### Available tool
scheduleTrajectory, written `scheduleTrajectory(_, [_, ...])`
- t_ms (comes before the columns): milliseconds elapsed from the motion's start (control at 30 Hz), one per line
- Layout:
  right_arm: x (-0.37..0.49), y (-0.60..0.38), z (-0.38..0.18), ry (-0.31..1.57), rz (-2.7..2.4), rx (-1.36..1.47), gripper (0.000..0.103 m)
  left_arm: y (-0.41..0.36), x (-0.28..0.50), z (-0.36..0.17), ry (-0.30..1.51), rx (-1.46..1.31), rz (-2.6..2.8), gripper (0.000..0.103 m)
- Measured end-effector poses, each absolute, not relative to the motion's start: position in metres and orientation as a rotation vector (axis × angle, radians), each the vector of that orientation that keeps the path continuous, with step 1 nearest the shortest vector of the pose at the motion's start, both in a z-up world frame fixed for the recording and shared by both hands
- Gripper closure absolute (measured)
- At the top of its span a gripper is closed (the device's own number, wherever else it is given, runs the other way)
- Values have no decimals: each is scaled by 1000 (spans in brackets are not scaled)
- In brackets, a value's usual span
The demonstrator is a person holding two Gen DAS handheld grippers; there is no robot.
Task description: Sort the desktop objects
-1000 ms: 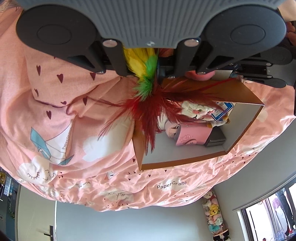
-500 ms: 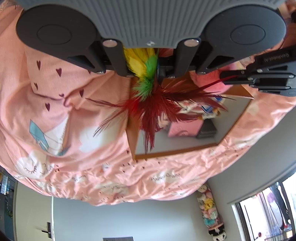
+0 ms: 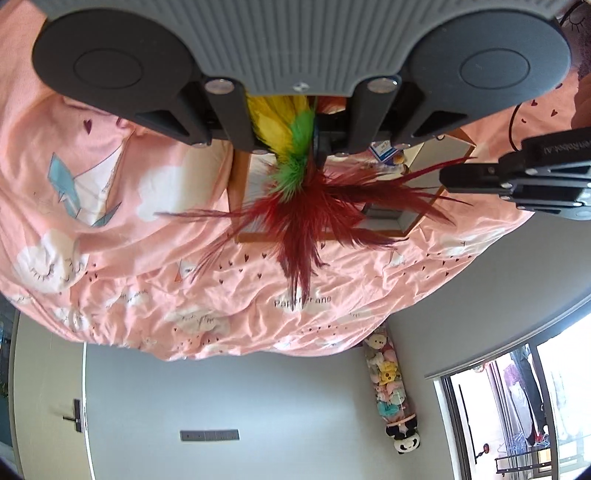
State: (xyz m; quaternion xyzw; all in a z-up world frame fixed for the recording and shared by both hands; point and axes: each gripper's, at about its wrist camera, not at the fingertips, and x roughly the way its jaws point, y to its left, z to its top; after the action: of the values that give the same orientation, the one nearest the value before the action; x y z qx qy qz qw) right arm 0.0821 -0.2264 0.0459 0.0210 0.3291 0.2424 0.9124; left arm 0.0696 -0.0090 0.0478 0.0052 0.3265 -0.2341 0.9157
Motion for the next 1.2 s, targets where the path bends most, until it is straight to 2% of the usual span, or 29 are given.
scheduleTrajectory(67, [82,-227,36,712,503,57,91,-11,69,33,711,34,-474,97])
scheduleTrajectory(200, [78,-230,19,750,511,92,91,-16,63,7,757,76,-464,65])
scheduleTrajectory(233, [75,-230,18,750,514,95,91,-19,63,-1,772,92,-473,59])
scheduleTrajectory(267, [73,-230,17,749,514,91,91,-22,63,-9,791,108,-477,48])
scheduleTrajectory(533, [65,-240,15,756,485,109,91,-45,71,-67,918,199,-459,45])
scheduleTrajectory(967, [70,-240,9,771,472,120,91,-66,82,-107,1002,235,-458,44])
scheduleTrajectory(1200, [71,-242,7,779,454,121,91,-63,81,-116,1025,207,-454,54])
